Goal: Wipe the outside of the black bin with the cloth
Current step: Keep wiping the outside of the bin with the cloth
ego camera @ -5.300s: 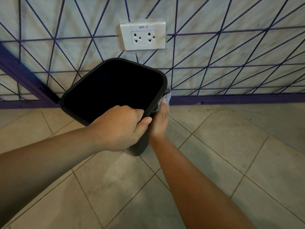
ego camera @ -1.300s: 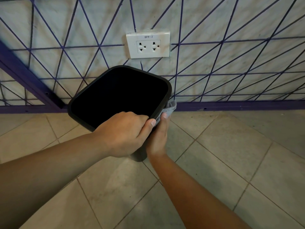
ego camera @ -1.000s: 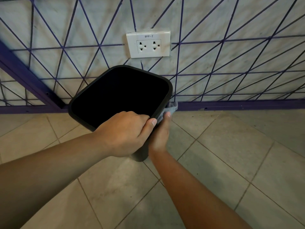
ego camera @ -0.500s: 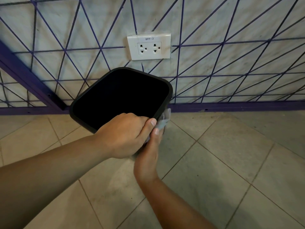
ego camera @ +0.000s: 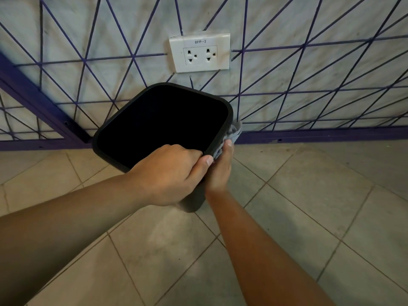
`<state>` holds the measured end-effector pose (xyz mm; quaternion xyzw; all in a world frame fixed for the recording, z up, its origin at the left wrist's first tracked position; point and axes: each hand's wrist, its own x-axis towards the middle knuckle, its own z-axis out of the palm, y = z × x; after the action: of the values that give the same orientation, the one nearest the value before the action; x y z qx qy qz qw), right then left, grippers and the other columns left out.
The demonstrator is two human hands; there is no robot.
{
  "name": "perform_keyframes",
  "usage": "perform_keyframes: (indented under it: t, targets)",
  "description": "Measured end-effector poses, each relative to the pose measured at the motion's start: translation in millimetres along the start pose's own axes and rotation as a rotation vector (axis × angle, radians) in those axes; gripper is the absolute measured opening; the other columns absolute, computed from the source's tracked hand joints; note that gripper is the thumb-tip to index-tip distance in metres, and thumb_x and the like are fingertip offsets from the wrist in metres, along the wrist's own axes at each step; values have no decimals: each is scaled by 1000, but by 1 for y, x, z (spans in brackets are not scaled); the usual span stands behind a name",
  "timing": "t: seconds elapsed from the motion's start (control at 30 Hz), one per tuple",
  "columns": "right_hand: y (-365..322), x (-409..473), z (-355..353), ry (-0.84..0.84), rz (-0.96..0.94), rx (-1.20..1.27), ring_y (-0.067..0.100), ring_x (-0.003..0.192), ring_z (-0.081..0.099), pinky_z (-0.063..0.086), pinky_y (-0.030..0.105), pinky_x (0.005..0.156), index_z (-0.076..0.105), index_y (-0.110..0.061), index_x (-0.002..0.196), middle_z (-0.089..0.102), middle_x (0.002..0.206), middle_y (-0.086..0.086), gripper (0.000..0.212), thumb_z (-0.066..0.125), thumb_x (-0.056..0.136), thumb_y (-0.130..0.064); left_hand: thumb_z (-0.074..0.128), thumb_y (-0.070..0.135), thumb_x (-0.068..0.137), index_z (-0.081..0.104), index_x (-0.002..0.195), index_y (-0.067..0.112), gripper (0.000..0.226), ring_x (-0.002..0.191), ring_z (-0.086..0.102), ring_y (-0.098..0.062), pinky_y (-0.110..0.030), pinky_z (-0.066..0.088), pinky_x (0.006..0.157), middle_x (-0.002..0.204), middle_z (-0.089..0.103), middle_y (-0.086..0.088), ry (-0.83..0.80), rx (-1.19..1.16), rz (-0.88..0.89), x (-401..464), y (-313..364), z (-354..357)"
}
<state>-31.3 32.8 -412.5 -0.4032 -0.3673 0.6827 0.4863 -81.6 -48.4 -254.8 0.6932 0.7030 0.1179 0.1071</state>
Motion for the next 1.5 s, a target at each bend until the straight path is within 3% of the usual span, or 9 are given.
perform_keyframes:
  t: [0.13, 0.3, 0.37, 0.53, 0.67, 0.77, 1.0, 1.2, 1.5]
  targets:
    - [12, -6, -12, 79, 122, 7, 30, 132, 66, 58, 24, 107, 57, 2, 151, 68, 142, 24, 77, 44, 107, -60, 25, 49, 99, 42, 65, 28, 43, 52, 50, -12, -31, 37, 52, 57, 48, 5, -14, 32, -10, -1, 0, -1]
    - [40, -43, -22, 56, 354, -143, 33, 150, 56, 41, 47, 131, 51, -15, 152, 62, 144, 8, 44, 27, 123, -38, 27, 46, 100, 40, 63, 27, 43, 50, 46, -12, -31, 31, 52, 54, 44, 4, 2, 51, 12, 0, 0, -1]
    - [44, -60, -30, -10, 348, -250, 27, 150, 55, 42, 39, 128, 48, -12, 160, 60, 152, 6, 50, 26, 122, -37, 28, 46, 101, 40, 64, 26, 44, 51, 46, -11, -34, 33, 53, 55, 44, 4, -6, 59, 5, -1, -1, -1]
    - [12, -82, -59, -104, 379, -410, 18, 105, 66, 47, 2, 72, 57, -14, 132, 65, 109, -2, 35, 27, 123, -30, 30, 47, 102, 44, 67, 23, 45, 53, 48, -12, -33, 34, 53, 59, 48, 2, -49, 83, -26, -3, 2, -6]
    - [-22, -84, -81, -46, 341, -417, 15, 104, 62, 47, 26, 88, 53, -15, 148, 63, 125, 7, 41, 27, 122, -35, 29, 46, 103, 58, 102, 20, 39, 73, 62, -14, -33, 50, 64, 80, 63, 3, -161, 102, -54, -15, -2, -17]
    - [-43, -85, -90, -21, 336, -401, 17, 114, 59, 45, 29, 99, 47, -13, 161, 56, 134, 7, 49, 25, 123, -36, 34, 43, 104, 39, 146, 20, 48, 110, 62, -14, -29, 53, 86, 120, 65, 3, -187, 92, -66, -27, -11, -21]
    - [-63, -96, -88, 49, 304, -355, 21, 125, 51, 39, 35, 107, 47, -10, 163, 56, 135, 10, 51, 26, 123, -33, 54, 26, 99, 56, 127, 32, 29, 105, 59, -4, -30, 51, 88, 115, 64, 13, -320, -31, -4, -52, -11, -41]
    - [-58, -111, -98, 89, 298, -363, 25, 128, 53, 42, 41, 116, 52, -13, 157, 57, 136, 9, 47, 25, 123, -31, 56, 19, 88, 63, 119, 25, 33, 103, 62, -18, -33, 49, 88, 112, 68, 3, -391, 259, -139, -56, -13, -59]
    - [-49, -116, -117, 106, 351, -433, 29, 132, 57, 41, 37, 111, 52, -3, 159, 62, 145, 21, 52, 25, 123, -30, 33, 72, 91, 46, 139, 26, 68, 107, 61, -19, -33, 51, 82, 124, 64, 2, -275, 258, 16, -44, 53, -20]
